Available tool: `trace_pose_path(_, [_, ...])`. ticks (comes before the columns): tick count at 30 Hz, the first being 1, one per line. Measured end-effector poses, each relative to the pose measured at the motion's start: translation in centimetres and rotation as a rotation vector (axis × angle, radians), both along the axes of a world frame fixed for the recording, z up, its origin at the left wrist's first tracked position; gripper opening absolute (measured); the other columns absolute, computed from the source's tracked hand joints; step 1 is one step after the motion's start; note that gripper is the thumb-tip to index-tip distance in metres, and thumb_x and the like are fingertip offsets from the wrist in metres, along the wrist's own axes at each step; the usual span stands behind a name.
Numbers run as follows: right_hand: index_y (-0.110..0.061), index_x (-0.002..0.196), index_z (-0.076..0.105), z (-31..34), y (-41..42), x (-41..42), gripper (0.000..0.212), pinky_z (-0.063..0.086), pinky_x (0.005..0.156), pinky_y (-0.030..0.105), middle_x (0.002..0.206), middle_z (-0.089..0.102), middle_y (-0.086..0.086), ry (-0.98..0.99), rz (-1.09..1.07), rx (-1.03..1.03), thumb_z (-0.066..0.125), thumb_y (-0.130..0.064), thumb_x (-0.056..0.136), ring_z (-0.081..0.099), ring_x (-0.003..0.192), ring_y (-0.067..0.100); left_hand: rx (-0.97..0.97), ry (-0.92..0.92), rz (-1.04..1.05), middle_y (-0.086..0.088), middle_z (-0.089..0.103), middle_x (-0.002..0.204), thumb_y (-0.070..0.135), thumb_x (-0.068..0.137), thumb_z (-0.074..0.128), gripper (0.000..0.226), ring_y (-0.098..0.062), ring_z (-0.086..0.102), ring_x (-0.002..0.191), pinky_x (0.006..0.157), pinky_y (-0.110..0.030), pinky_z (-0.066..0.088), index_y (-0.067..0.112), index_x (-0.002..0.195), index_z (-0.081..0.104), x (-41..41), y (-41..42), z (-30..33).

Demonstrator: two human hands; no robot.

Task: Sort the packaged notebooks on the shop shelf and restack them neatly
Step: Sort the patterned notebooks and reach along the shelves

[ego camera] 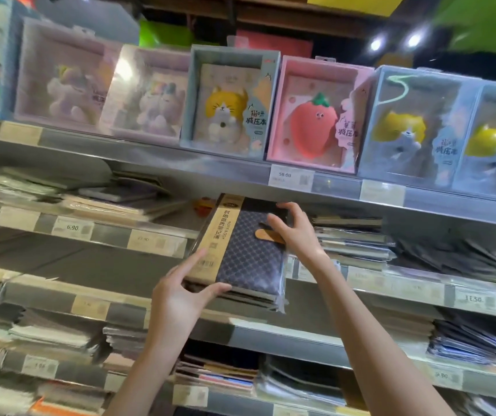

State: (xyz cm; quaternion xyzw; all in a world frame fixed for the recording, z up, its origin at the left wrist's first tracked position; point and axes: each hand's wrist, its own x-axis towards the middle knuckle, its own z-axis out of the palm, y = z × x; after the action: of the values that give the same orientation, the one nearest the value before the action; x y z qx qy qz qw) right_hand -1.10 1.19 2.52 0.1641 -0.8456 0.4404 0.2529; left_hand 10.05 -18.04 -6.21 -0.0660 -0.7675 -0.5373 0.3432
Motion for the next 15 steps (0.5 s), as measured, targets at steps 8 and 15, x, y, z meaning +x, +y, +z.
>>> trace_pose_path(8, [-0.036,0.106,0.059,-1.5,0.3,4.6,0.02,0.027,0.11,0.032,0.133,0.036,-0.026,0.041,0.175,0.023,0.049,-0.046,0.091,0.022,0.139,0.003,-0.103,0.12,0.076,0.021,0.048,0.112,0.052,0.059,0.068,0.068,0.003,0.043,0.108,0.095,-0.016,0.035,0.026,0.121,0.057,-0.8,0.1,2.3])
trace_pose_path(15, [-0.054,0.126,0.038,-4.3,0.2,9.8,0.056,0.025,0.111,0.029,0.152,0.017,-0.022,0.232,0.184,0.092,0.059,-0.063,0.075,0.021,0.138,-0.004,-0.021,0.154,0.08,0.007,0.05,0.126,0.049,0.066,0.068,0.057,-0.002,0.042,0.115,0.096,-0.018,0.031,0.033,0.119,0.054,-0.8,0.7,2.1])
